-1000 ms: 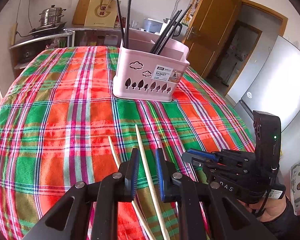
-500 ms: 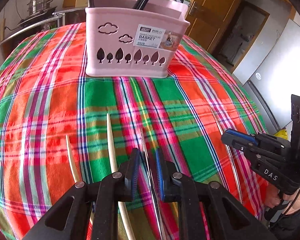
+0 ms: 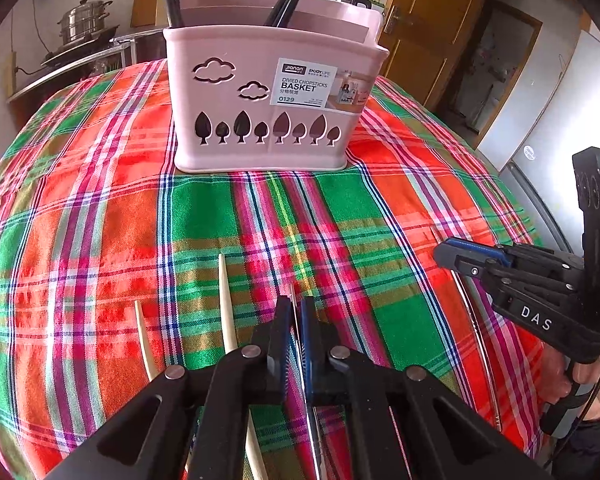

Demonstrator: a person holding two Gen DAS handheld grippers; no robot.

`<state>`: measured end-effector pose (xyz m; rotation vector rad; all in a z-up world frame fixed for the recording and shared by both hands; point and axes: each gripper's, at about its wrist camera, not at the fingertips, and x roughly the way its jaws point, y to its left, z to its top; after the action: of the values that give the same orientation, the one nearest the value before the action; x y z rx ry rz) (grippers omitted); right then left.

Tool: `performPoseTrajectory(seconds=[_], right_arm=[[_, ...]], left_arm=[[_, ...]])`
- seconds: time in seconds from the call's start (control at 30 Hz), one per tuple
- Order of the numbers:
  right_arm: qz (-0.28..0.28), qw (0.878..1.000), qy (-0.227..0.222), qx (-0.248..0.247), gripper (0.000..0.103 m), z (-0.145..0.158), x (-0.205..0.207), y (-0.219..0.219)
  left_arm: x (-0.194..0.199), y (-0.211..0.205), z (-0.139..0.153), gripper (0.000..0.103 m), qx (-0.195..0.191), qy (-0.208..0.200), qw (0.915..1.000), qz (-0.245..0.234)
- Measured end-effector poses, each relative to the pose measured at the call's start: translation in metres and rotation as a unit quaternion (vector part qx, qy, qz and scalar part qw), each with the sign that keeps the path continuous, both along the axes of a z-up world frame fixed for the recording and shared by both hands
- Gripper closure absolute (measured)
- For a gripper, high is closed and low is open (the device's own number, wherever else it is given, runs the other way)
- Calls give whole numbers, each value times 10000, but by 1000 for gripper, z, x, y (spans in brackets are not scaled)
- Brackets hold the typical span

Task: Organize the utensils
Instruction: 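Close the left gripper on a black chopstick while the right gripper grasps another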

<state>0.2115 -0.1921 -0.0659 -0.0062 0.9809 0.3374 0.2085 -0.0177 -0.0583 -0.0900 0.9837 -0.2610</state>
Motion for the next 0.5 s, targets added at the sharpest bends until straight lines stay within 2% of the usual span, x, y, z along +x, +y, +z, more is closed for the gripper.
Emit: performPoseTrajectory(seconds=[0.2,0.5], right_arm=[[17,9998,191,31,93,0,11,0],[14,9998,195,-31,97,1,10,2]], left_arm=[[3,-8,1,99,270,14,9996,-89],[6,-8,2,99,273,93,9995,-115]])
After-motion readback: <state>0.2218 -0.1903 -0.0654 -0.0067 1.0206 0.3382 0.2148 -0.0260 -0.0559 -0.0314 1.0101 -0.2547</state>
